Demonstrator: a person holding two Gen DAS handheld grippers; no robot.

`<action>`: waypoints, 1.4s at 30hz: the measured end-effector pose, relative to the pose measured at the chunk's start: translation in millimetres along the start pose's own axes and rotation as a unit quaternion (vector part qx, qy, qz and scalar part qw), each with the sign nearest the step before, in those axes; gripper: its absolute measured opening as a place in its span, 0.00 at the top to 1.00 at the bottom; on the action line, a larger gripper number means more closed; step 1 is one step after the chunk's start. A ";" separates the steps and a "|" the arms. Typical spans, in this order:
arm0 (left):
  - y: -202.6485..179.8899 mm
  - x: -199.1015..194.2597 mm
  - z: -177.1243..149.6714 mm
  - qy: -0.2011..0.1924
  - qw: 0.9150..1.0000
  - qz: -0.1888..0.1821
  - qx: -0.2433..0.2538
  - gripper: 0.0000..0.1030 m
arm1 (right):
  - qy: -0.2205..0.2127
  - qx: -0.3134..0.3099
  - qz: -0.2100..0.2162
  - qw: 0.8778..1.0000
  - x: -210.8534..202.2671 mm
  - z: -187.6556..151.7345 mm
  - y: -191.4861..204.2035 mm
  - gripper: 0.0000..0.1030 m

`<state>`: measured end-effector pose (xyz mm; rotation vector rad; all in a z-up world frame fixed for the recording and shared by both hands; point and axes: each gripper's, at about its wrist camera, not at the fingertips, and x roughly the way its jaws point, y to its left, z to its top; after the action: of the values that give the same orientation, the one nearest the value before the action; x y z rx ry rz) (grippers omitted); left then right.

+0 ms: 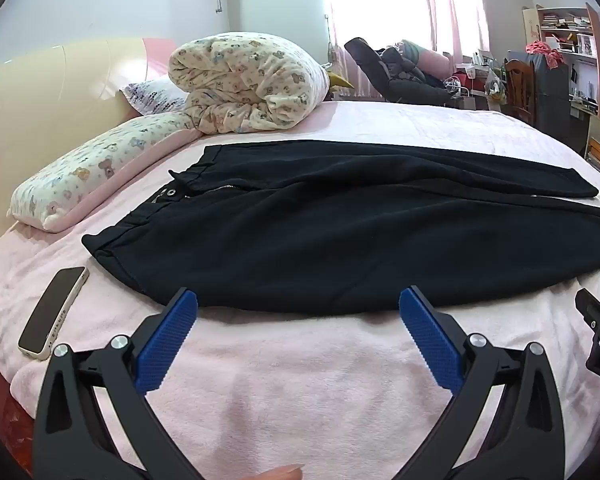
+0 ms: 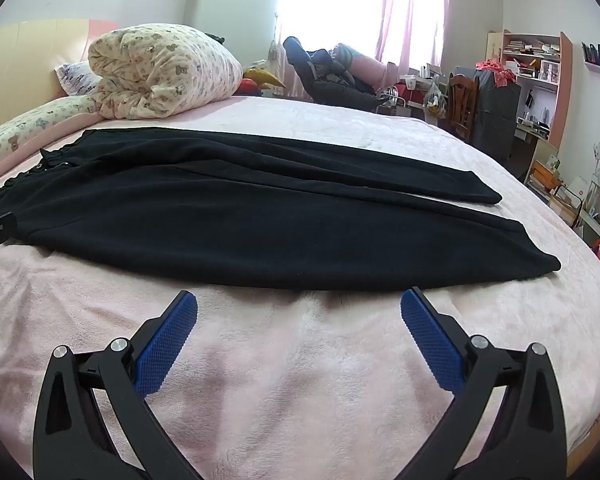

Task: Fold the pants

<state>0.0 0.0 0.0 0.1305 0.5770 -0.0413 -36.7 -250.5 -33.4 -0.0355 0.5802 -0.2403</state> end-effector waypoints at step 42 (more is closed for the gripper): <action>-1.7 7.1 -3.3 0.004 1.000 -0.003 0.000 0.02 | 0.000 0.001 0.000 1.000 1.3 -0.4 2.5 0.01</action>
<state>4.0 -1.2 -6.8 0.1282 0.5845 -0.0468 -35.3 -248.4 -34.7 -0.0339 0.5806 -0.2407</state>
